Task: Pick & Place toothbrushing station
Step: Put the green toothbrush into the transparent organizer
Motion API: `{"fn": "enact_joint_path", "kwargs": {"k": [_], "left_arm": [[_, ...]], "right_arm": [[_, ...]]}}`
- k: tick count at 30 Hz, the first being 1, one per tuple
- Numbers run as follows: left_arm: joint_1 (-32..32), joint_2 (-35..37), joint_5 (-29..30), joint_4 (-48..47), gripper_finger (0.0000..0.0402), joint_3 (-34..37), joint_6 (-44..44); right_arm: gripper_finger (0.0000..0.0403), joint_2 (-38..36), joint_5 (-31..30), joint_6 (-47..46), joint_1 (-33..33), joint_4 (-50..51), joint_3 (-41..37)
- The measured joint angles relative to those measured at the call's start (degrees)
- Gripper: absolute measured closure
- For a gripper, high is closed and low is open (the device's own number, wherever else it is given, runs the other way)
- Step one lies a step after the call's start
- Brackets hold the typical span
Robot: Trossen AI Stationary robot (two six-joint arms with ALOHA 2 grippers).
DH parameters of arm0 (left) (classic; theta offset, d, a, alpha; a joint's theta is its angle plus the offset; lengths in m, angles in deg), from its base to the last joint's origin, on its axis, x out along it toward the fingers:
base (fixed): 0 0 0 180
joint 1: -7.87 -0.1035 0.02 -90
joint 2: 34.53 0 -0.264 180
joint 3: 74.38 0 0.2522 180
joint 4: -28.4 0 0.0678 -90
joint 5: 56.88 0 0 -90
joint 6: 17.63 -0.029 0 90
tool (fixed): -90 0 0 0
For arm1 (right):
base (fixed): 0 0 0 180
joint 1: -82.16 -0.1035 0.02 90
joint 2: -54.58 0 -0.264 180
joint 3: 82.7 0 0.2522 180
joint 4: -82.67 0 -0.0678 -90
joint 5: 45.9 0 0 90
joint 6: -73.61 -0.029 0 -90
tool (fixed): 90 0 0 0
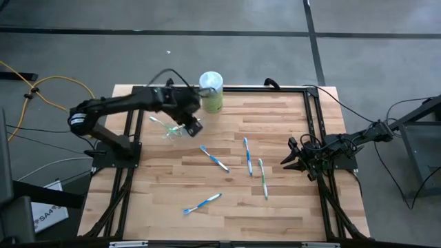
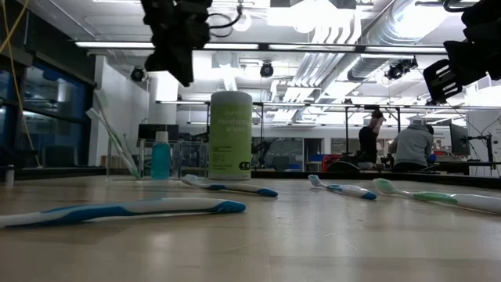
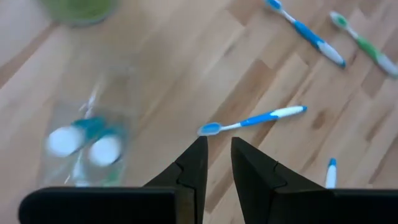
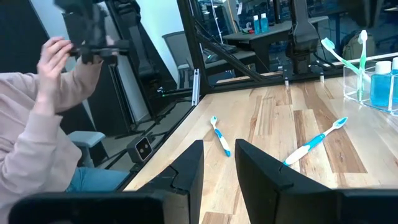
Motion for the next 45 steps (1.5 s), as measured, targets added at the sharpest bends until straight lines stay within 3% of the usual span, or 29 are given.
{"fn": "enact_joint_path", "kwargs": {"k": [8,19,27,45], "left_arm": [[9.5,-7.5,0.6,12.0,0.0333,0.0,-10.3],[17.1,-16.8,1.1,28.8,0.0333,0.0,-27.9],[20.0,-19.0,2.1,33.0,0.0333,0.0,-23.9],[26.9,-18.4,1.7,32.9,0.0333,0.0,-25.2]], "right_arm": [[0.0319,0.0,0.0,0.0,0.0,0.0,0.0],[0.0319,0.0,0.0,0.0,0.0,0.0,0.0],[0.0319,0.0,0.0,0.0,0.0,0.0,0.0],[0.0319,0.0,-1.4,0.2,0.0,0.1,0.0]]}}
